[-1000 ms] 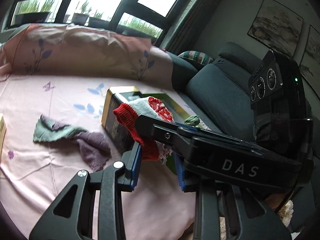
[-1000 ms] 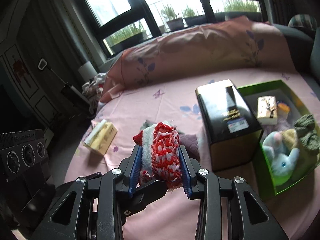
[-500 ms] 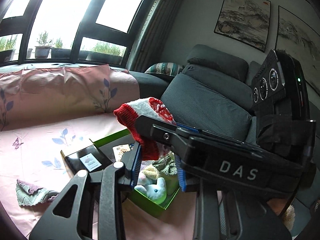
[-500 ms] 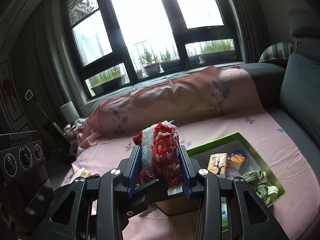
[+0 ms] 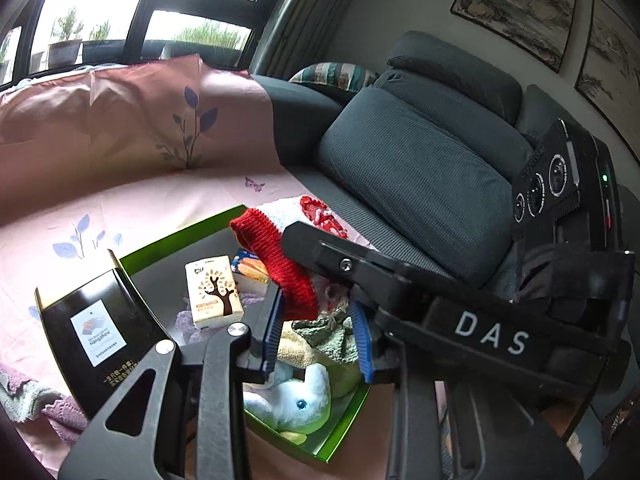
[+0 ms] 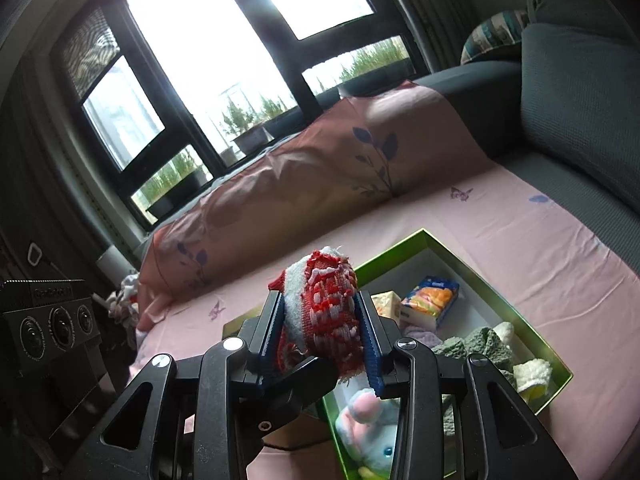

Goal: Organize soft objects
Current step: 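Carry the knitted sock with the right gripper over the box, then lower the knitted sock into the box and open the right gripper, then move the right tool toward the purple towel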

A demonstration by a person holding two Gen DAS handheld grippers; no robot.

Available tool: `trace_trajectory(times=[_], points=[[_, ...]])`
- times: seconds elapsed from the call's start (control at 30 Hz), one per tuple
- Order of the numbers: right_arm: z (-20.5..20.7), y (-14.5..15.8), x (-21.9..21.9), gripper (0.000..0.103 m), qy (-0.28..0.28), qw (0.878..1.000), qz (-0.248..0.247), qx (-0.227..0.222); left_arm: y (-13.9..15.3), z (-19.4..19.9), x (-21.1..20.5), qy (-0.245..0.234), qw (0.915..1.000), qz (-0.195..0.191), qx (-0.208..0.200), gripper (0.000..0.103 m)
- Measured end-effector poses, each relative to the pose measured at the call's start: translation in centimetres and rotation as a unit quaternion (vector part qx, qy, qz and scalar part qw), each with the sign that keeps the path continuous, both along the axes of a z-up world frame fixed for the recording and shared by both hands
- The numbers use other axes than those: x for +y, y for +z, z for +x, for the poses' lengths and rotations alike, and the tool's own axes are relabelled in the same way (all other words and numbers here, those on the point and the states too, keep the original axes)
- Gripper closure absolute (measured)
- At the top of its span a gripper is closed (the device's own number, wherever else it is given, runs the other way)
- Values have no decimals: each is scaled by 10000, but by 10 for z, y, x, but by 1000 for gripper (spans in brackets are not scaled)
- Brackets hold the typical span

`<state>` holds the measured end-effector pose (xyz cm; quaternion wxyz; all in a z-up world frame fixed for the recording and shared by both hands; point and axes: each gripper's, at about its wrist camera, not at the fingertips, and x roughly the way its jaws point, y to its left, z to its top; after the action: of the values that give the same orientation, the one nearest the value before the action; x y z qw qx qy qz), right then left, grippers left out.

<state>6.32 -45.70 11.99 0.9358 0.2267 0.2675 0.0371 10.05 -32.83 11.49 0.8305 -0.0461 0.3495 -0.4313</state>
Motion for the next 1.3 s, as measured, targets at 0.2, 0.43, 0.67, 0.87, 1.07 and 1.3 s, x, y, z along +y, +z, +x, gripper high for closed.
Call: trace_trajectory(times=[0.2,0.43,0.67,0.87,1.07,1.3], points=[[14,-29,-20,64,-69,9986,464,229,-22,14,-16,139,9988,314,356,73],[26,-49,-26,64,-360,9954,645,618,-33,15,-20,490,9936,874,527,69],[7,-27,-21,24,-745,9955,467,364,-18,1,6,487,9963,563,432,31],[-19,4,8,9,-882,9961,-55,-56,8,-22,49,848,9957,351,150,18],[-33,24,50,5,-645,9959,-566,-290,28,-47,123,1213,9921,-287,164,5],[-37,26,112,5,118,9951,-939,-268,24,-79,230,2232,9720,-629,377,1]])
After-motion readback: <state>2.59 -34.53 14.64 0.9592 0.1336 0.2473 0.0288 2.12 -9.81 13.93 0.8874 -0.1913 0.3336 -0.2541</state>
